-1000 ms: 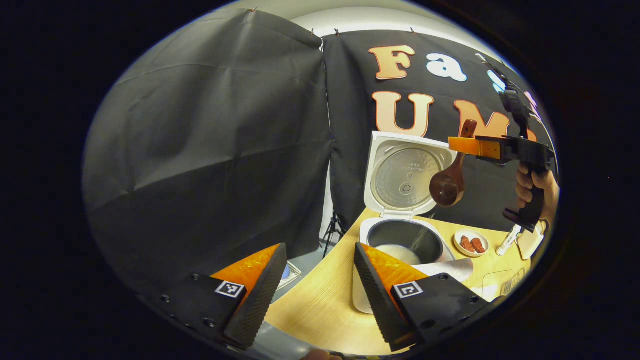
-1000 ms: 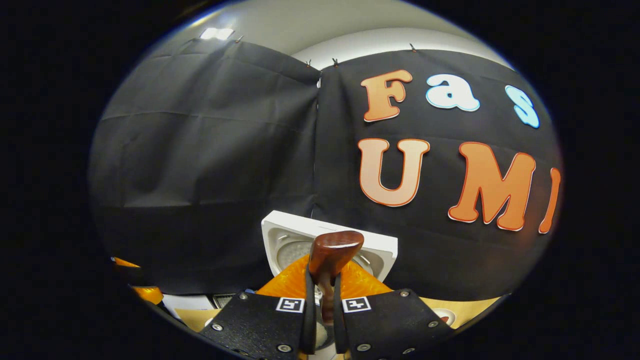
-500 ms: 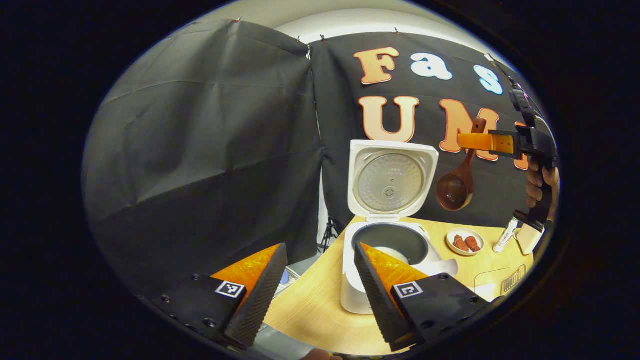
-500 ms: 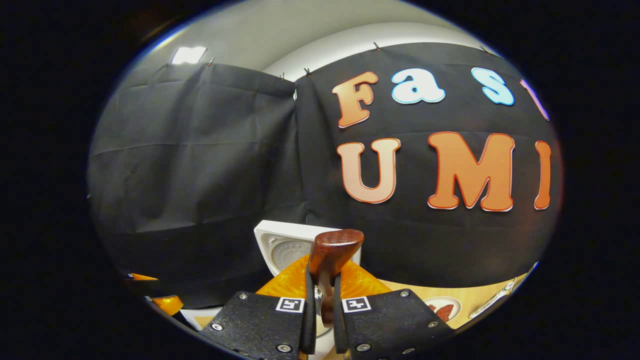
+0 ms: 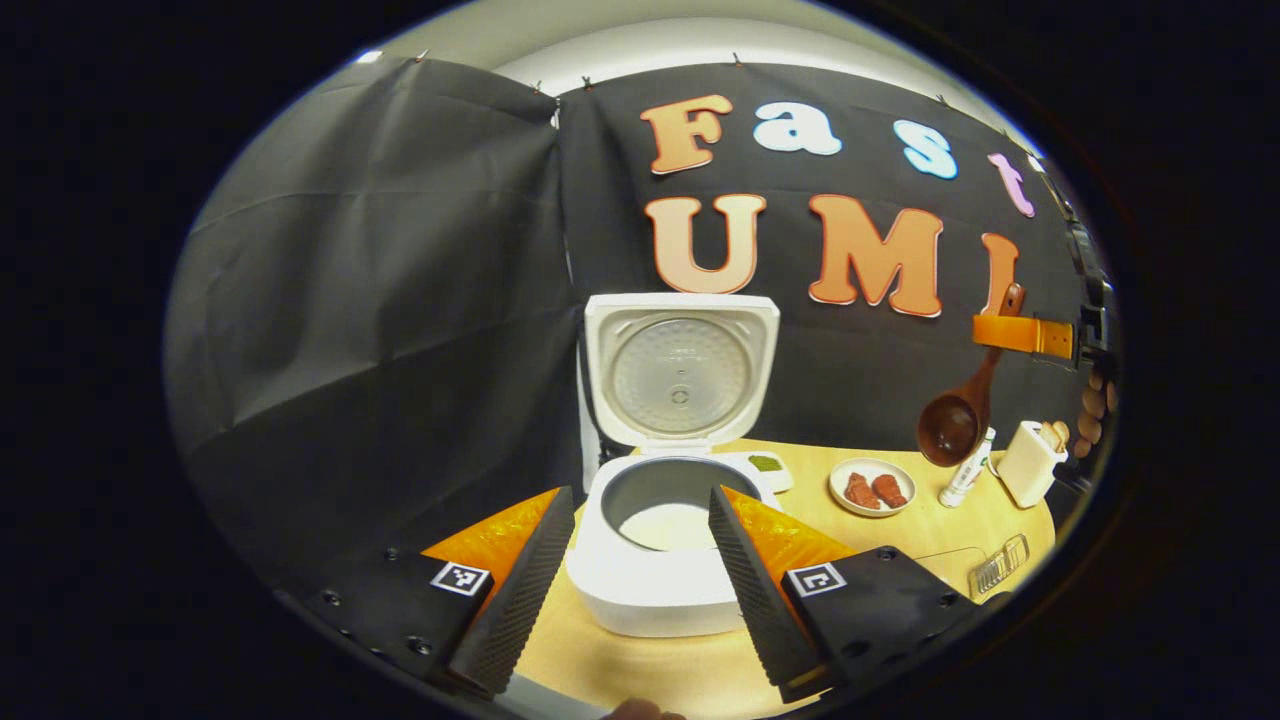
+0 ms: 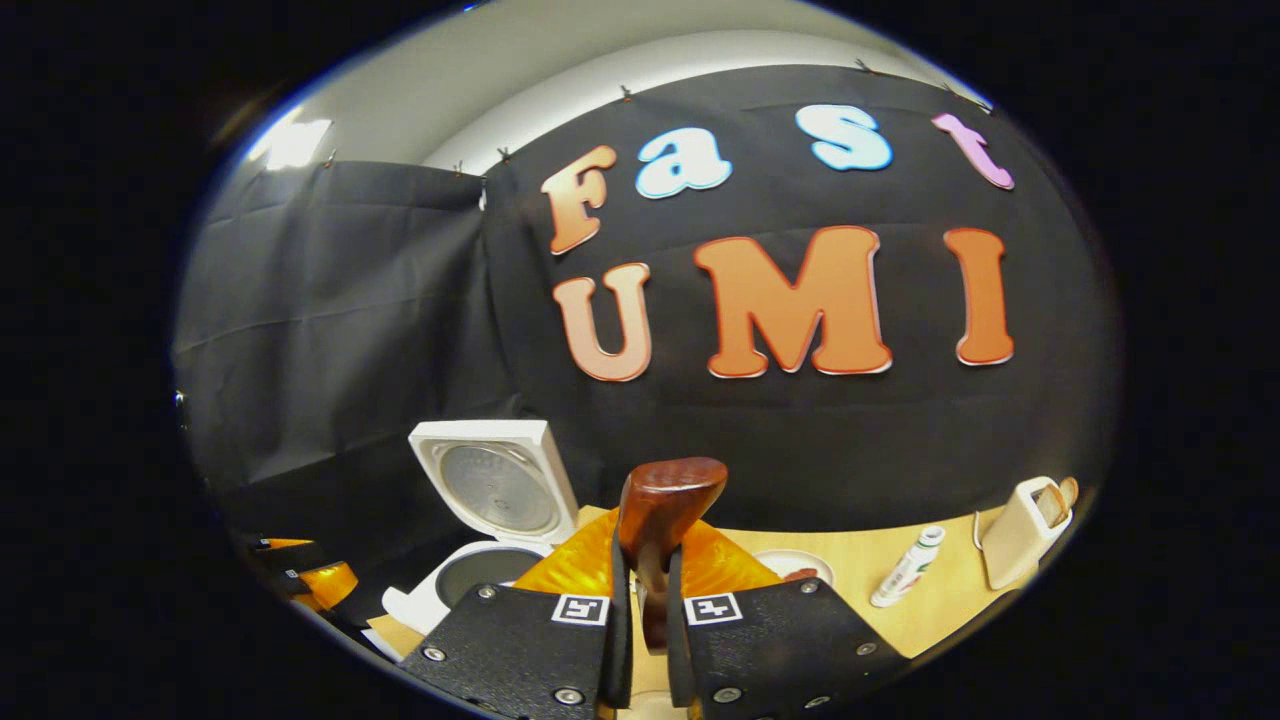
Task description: Close the left gripper, press the button to open the rice cooker; take a wooden spoon from the chopstick holder with the right hand, scoop a spoonful of rice and pour it into the rice cooker, then put the wooden spoon back into the chopstick holder.
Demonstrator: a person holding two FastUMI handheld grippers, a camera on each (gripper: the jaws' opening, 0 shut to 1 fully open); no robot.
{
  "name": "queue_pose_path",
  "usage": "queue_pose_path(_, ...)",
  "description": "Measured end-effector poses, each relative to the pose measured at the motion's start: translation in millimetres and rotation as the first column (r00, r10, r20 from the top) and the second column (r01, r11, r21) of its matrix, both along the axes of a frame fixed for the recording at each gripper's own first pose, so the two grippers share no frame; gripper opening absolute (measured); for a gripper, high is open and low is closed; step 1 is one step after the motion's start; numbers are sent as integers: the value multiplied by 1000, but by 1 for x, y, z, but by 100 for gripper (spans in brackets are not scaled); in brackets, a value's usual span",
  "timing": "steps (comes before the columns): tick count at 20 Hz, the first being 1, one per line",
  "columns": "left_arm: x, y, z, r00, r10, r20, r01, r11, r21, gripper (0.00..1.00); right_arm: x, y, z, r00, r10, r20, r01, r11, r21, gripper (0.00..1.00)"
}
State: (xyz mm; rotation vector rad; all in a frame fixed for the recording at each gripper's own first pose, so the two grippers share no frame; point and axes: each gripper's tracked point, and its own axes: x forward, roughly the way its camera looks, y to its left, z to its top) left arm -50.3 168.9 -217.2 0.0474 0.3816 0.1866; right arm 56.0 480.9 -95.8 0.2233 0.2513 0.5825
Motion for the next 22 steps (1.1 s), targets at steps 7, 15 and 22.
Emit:
queue_pose_path(7,16,-56,-2,997,-72,-27,72,997,-34,93,-3,-76,-39,972,-201,-122,198,980,-36,13)
queue_pose_path(15,28,-88,9,995,-93,-21,92,996,-17,93,-16,-135,-82,890,-381,-251,378,924,-62,13)
queue_pose_path(22,44,-102,30,996,-90,8,89,996,29,93,-19,-148,-114,841,-431,-327,442,896,-42,13)
